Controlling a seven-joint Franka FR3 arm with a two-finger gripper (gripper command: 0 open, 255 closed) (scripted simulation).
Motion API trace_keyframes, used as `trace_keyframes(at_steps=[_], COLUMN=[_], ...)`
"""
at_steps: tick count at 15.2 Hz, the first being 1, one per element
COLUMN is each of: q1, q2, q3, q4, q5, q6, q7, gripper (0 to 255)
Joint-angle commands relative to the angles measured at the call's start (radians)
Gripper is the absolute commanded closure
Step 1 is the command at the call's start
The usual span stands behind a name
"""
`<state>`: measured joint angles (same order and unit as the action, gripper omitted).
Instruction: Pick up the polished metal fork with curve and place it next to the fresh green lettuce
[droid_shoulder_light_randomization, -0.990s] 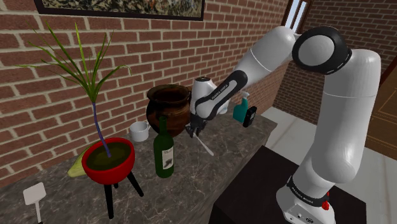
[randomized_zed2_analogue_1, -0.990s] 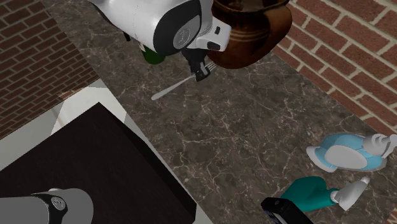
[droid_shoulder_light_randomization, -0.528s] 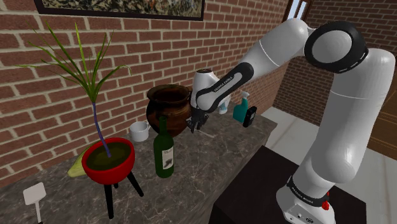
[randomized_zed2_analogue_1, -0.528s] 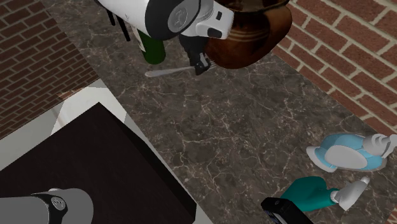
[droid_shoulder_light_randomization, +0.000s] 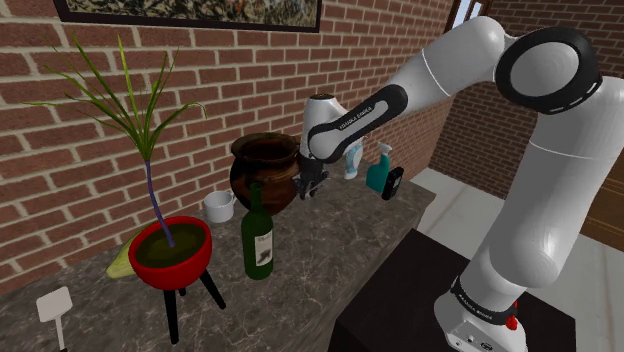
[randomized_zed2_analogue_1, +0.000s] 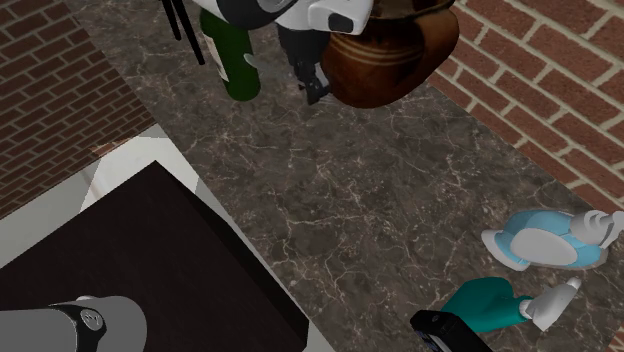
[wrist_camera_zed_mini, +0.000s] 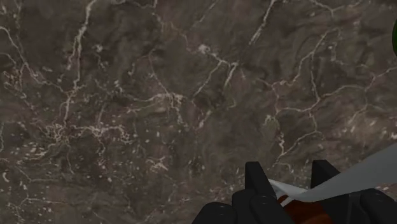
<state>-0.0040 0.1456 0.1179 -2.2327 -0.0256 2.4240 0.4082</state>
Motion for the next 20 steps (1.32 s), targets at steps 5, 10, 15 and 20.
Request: trace_keyframes(at_steps=[5, 10, 15, 20], q1=[-0.002, 0.067, 0.139, 0.215], q2=[-0.05, -0.024, 0.024, 0.092], q3=[0.001, 0.052, 0.097, 0.133], q4=[0.02, 0.055, 0.119, 0.212], q5=[0.01, -0.011, -0.038, -0.073], q6=[-0.07, -0.081, -0.1, -0.131], q7=[-0.008, 0.125, 0.258, 0.385], gripper=[255, 255, 255, 255])
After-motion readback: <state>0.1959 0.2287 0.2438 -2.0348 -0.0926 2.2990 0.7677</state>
